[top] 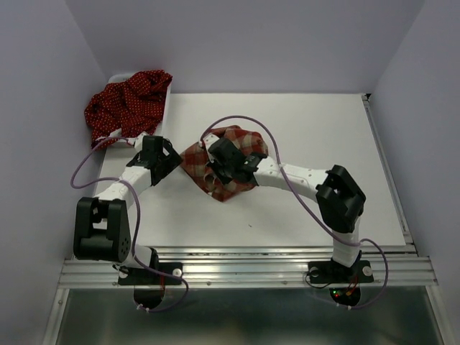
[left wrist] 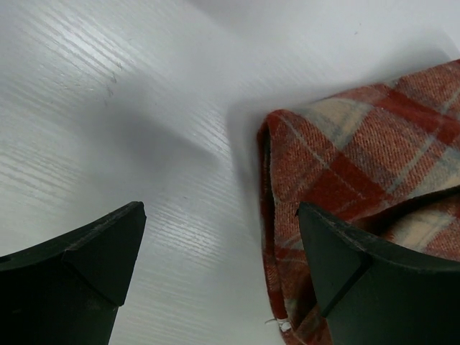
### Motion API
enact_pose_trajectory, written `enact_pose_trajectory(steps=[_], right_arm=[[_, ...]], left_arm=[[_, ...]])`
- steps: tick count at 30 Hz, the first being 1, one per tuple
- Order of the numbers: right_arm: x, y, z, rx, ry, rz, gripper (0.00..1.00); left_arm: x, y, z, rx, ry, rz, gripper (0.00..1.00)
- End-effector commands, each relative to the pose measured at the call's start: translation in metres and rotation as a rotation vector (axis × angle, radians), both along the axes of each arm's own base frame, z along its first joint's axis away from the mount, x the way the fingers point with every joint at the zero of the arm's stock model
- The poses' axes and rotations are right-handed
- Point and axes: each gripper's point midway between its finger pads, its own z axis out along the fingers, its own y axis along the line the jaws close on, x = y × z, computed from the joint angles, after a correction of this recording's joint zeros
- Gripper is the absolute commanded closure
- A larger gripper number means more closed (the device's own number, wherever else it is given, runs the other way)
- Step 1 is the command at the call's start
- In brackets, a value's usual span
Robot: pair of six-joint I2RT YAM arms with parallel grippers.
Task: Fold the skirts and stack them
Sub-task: Flatten the skirt out
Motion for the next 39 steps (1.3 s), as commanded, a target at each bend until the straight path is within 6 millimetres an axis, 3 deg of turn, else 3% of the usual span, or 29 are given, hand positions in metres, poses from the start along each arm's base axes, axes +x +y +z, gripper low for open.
enact_pose_trajectory(steps=[1,3,5,6,8,11,19,23,29,33,39], right_arm=[[0.003,-0.021,0.05,0.064,-0.103,-0.111,0.99],[0.003,-0.041,0.07,0.084,-0.145,-0.167,0.99],[0.0,-0.058,0.072,0.088,-0.146,-0.206,0.99],[-0.001,-0.073,0.061,0.076,-0.127,-0.237,0.99],[-0.004,-0.088,0.067,0.1,-0.126,-0.276,0.99],[-0.005,-0.118,0.049,0.122,-0.062,-0.355,0.99],[-0.003,-0.136,0.049,0.167,-0.029,-0.419,0.99],[0.014,-0.167,0.043,0.187,-0.005,-0.538,0.99],[0.021,-0.189,0.041,0.218,0.023,-0.593,0.99],[0.021,-0.191,0.041,0.216,0.025,-0.584,0.99],[0.022,-0.192,0.038,0.215,0.035,-0.583,0.99]], left_arm=[[0.019,-0.009,0.009,-0.027,-0.051,-0.046,0.01],[0.018,-0.013,0.002,-0.04,-0.035,-0.064,0.01],[0.019,-0.017,-0.001,-0.054,-0.038,-0.082,0.01],[0.019,-0.02,-0.005,-0.063,-0.034,-0.092,0.01],[0.015,-0.033,-0.009,-0.104,-0.023,-0.142,0.01],[0.01,-0.051,-0.014,-0.141,-0.033,-0.197,0.01],[-0.02,-0.088,-0.029,-0.205,-0.005,-0.32,0.06],[-0.05,-0.095,-0.039,-0.236,0.03,-0.322,0.06],[-0.076,-0.115,-0.035,-0.261,0.005,-0.376,0.06],[-0.078,-0.12,-0.042,-0.259,0.005,-0.377,0.06],[-0.068,-0.135,-0.051,-0.249,0.029,-0.42,0.21]])
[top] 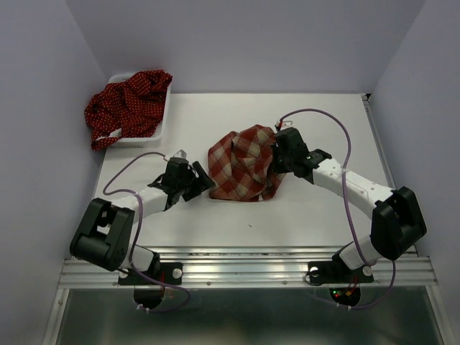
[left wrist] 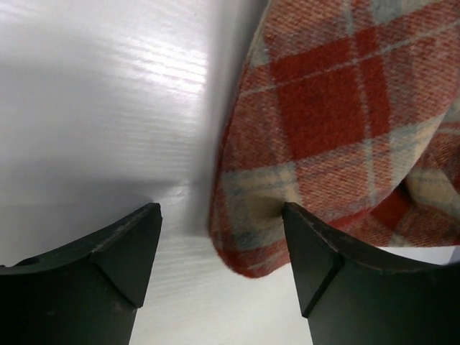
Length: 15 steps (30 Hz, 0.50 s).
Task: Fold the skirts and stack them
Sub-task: Flatten the skirt out
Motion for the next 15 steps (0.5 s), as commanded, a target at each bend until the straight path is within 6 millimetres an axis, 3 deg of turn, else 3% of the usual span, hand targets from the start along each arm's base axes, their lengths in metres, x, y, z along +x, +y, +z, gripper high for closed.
enact_pose_trajectory(steps=[1,4,6,7,9,10,14,15], right_arm=[[0.003,0.0,0.014,0.032,-0.039,-0.004,0.99],[0.005,-0.003,0.014,0.032,-0.041,-0.019,1.0],[0.006,-0.003,0.016,0.035,-0.045,-0.022,0.99],[0.006,-0.004,0.016,0.034,-0.044,-0.025,0.99],[0.007,-0.007,0.02,0.031,-0.06,-0.041,0.99],[0.008,-0.008,0.023,0.029,-0.068,-0.047,0.99],[0.013,-0.019,0.044,0.03,-0.13,-0.089,0.99],[0.017,-0.021,0.055,0.031,-0.165,-0.106,0.99]], left_arm=[[-0.002,-0.014,-0.01,0.009,0.029,-0.056,0.21],[-0.009,-0.027,-0.009,0.005,0.022,-0.11,0.22],[-0.016,-0.031,-0.013,0.008,0.03,-0.135,0.37],[-0.017,-0.032,-0.013,0.005,0.031,-0.142,0.45],[-0.017,-0.034,-0.014,0.003,0.03,-0.158,0.88],[-0.016,-0.037,-0.011,-0.003,0.026,-0.164,1.0],[0.003,-0.051,0.026,-0.06,-0.091,-0.186,1.0],[0.013,-0.055,0.054,-0.082,-0.169,-0.188,1.0]])
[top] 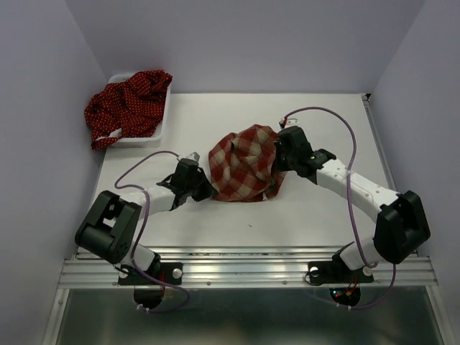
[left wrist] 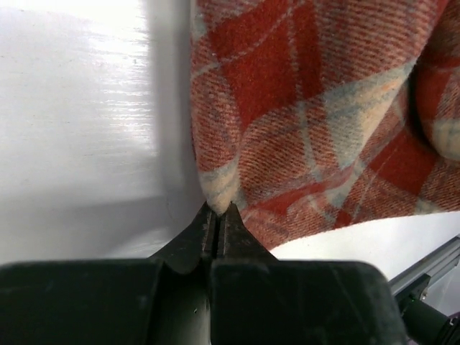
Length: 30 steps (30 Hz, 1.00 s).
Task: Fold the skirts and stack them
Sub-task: Flatten the skirt out
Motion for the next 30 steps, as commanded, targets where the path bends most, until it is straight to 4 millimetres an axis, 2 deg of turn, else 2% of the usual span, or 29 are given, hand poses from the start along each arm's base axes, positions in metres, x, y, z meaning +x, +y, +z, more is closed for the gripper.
enact_pose_trajectory(steps=[1,2,3,4,6,8,9,11,12,13,14,16,18,20,22,23,24,26,27,28,29,30], right_arm=[[0.015,-0.015,0.054,0.033,-0.165,-0.088,0.99],[0.018,-0.017,0.065,0.04,-0.196,-0.101,0.99],[0.018,-0.019,0.084,0.058,-0.243,-0.109,0.99],[0.022,-0.023,0.099,0.057,-0.293,-0.122,0.99],[0.023,-0.028,0.143,0.093,-0.396,-0.133,0.99],[0.023,-0.038,0.183,0.101,-0.495,-0.165,0.99],[0.019,-0.047,0.207,0.106,-0.56,-0.188,0.99],[0.014,-0.054,0.239,0.128,-0.639,-0.199,0.99],[0.005,-0.061,0.268,0.151,-0.709,-0.198,0.99],[0.001,-0.062,0.289,0.185,-0.766,-0.191,0.99],[-0.006,-0.063,0.311,0.215,-0.816,-0.179,0.99],[-0.025,-0.062,0.349,0.264,-0.918,-0.106,0.99],[-0.039,-0.066,0.374,0.287,-0.979,-0.078,0.99],[-0.046,-0.069,0.385,0.281,-1.008,-0.062,0.99],[-0.044,-0.074,0.388,0.253,-1.016,-0.087,0.99],[-0.04,-0.074,0.387,0.235,-1.013,-0.094,0.99],[-0.029,-0.07,0.377,0.206,-0.989,-0.099,0.99],[-0.014,-0.069,0.369,0.148,-0.966,-0.121,0.99],[0.004,-0.061,0.354,0.101,-0.93,-0.115,0.99],[0.024,-0.054,0.342,0.032,-0.901,-0.117,0.99],[0.035,-0.054,0.338,0.016,-0.888,-0.129,0.99],[0.047,-0.055,0.334,-0.021,-0.878,-0.133,0.99]], left_arm=[[0.032,-0.019,0.08,-0.096,-0.227,-0.033,1.0],[0.038,-0.02,0.099,-0.109,-0.279,-0.031,1.0],[0.047,-0.023,0.141,-0.146,-0.378,-0.025,1.0],[0.053,-0.019,0.161,-0.144,-0.431,0.002,1.0],[0.061,-0.013,0.232,-0.169,-0.599,0.027,1.0],[0.069,0.003,0.274,-0.13,-0.705,0.099,1.0],[0.073,0.018,0.319,-0.126,-0.795,0.178,1.0],[0.073,0.03,0.363,-0.113,-0.891,0.226,1.0],[0.071,0.043,0.404,-0.103,-0.977,0.276,1.0],[0.07,0.049,0.418,-0.088,-0.999,0.293,1.0],[0.064,0.057,0.453,-0.102,-1.06,0.319,1.0],[0.062,0.069,0.473,-0.061,-1.1,0.363,1.0],[0.055,0.082,0.5,-0.062,-1.148,0.416,1.0],[0.055,0.091,0.51,-0.034,-1.172,0.455,1.0],[0.06,0.093,0.515,-0.017,-1.181,0.471,1.0],[0.066,0.091,0.513,-0.01,-1.174,0.472,1.0],[0.069,0.09,0.516,-0.012,-1.175,0.471,1.0],[0.097,0.083,0.498,0.026,-1.126,0.449,1.0],[0.117,0.077,0.49,0.04,-1.101,0.432,1.0],[0.14,0.065,0.48,0.027,-1.081,0.335,1.0],[0.153,0.071,0.477,0.037,-1.07,0.356,1.0],[0.163,0.062,0.475,0.016,-1.067,0.285,1.0]])
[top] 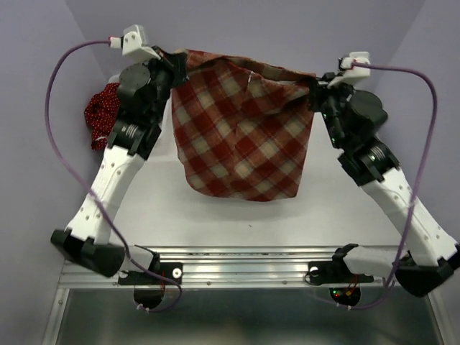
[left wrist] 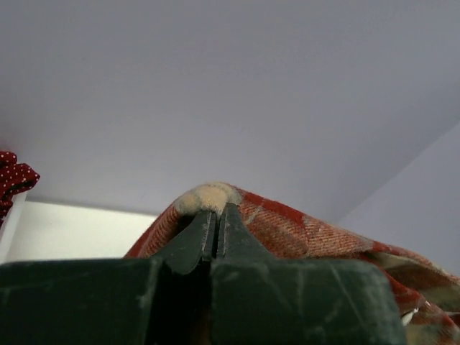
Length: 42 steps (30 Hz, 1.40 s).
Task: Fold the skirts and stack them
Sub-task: Flatten the skirt out
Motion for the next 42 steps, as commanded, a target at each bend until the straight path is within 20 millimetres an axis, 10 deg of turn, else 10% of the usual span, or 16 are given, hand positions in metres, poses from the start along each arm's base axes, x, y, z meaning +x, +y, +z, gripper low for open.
enact_pose_trajectory(steps=[1,4,5,7,11,14,19,20,21,22,27,30,31,33,37,42], right_arm=[[0.062,-0.006,-0.018,-0.137,0.04,-0.128,0.99],[0.114,-0.022,-0.006,-0.144,0.022,-0.128,0.99],[0.125,-0.026,0.002,-0.147,0.005,-0.116,0.99],[0.15,-0.034,0.037,-0.119,-0.08,-0.102,0.99],[0.146,-0.02,0.091,-0.102,-0.221,-0.01,0.99],[0.149,-0.033,0.088,-0.117,-0.214,-0.045,0.99],[0.153,-0.045,0.007,-0.172,-0.045,-0.049,0.97],[0.157,-0.047,-0.047,-0.204,0.064,-0.052,0.96],[0.154,-0.051,-0.069,-0.22,0.11,-0.065,0.94],[0.142,-0.058,-0.082,-0.227,0.137,-0.091,0.93],[0.084,-0.084,-0.227,-0.217,0.481,-0.162,0.8],[0.028,-0.079,-0.295,-0.107,0.743,-0.131,0.32],[0.021,-0.077,-0.291,-0.049,0.752,-0.133,0.13],[0.0,-0.062,-0.301,0.074,0.79,-0.071,0.0],[-0.016,-0.064,-0.291,0.027,0.799,-0.047,0.0],[-0.002,-0.043,-0.281,0.063,0.774,0.056,0.0]], left_arm=[[0.06,0.007,-0.01,0.062,0.023,-0.049,1.0],[0.094,-0.006,0.006,0.099,-0.001,-0.125,1.0],[0.092,-0.001,0.043,0.09,-0.067,-0.123,1.0],[0.117,-0.009,0.035,0.108,-0.038,-0.169,1.0],[0.104,0.003,0.103,0.078,-0.231,-0.168,1.0],[0.099,0.005,0.101,0.073,-0.262,-0.195,1.0],[0.122,-0.011,-0.002,0.12,-0.057,-0.287,1.0],[0.124,-0.015,-0.025,0.12,-0.016,-0.306,1.0],[0.131,-0.019,-0.09,0.12,0.11,-0.332,1.0],[0.123,-0.025,-0.105,0.127,0.122,-0.378,1.0],[0.064,-0.026,-0.304,0.05,0.543,-0.367,1.0],[0.0,-0.032,-0.379,0.013,0.785,-0.377,0.8],[-0.015,-0.03,-0.391,0.02,0.842,-0.351,0.74],[-0.039,-0.016,-0.402,0.068,0.919,-0.27,0.03],[-0.049,0.004,-0.386,0.157,0.981,-0.152,0.01],[-0.033,-0.017,-0.344,0.146,0.894,-0.221,0.01]])
